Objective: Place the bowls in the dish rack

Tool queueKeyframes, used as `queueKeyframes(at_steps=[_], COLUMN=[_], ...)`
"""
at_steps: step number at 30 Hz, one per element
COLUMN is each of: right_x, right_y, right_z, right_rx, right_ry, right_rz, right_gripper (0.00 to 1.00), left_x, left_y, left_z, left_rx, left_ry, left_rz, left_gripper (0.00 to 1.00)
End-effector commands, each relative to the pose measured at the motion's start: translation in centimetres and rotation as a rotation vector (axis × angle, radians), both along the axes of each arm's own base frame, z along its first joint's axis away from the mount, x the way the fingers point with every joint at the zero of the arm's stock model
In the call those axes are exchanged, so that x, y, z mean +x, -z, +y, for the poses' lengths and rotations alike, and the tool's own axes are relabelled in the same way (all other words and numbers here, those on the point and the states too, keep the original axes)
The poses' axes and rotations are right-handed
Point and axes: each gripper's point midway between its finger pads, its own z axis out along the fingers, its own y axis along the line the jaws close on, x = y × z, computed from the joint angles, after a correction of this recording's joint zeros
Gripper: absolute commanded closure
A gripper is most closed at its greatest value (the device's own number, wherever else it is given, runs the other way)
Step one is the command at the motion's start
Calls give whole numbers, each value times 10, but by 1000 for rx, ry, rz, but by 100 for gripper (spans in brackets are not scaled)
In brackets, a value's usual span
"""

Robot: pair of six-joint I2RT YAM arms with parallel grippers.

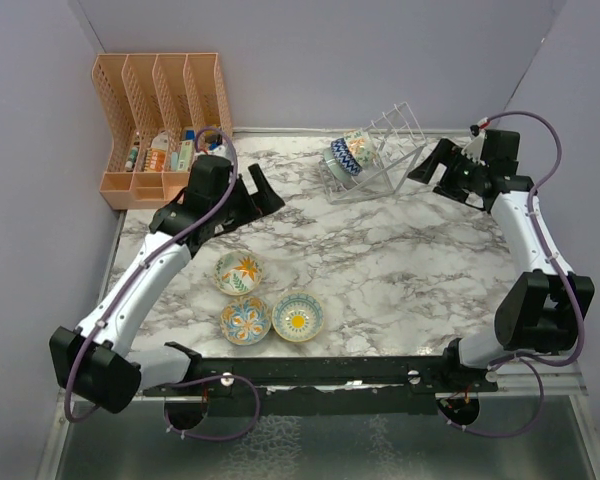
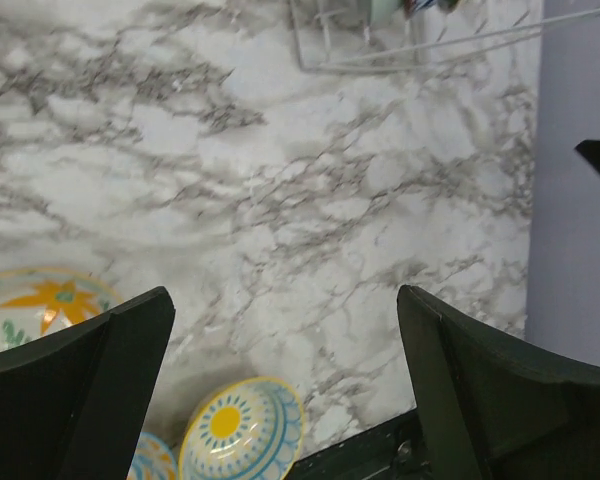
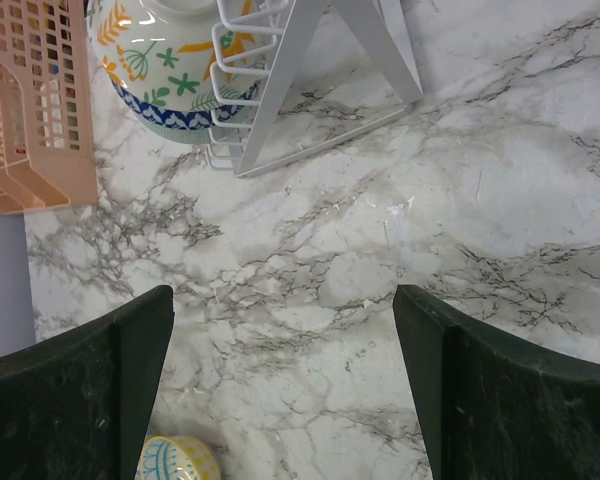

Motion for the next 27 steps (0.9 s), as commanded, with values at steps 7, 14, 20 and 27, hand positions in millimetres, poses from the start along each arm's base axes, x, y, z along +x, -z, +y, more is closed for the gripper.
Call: queueKeyframes(at_steps=[7,14,20,27], right_x=[-6,-9,-12,-12], right_y=[-4,-6,-4,-1], right_z=[5,7,9,9], right_rx=[34,43,49,50], right_ry=[-20,-29,-32,-33], right_rz=[-25,-27,-25,-25], right_gripper=[11,11,11,11], left_x=[-88,-86,-85,-85], left_y=[89,134,164,181], left_z=[21,34,35,39], left_rx=[364,560,641,689], left_ry=[-41,-81,-41,-32], left_rz=[170,170,194,195], left_gripper=[13,25,40,51])
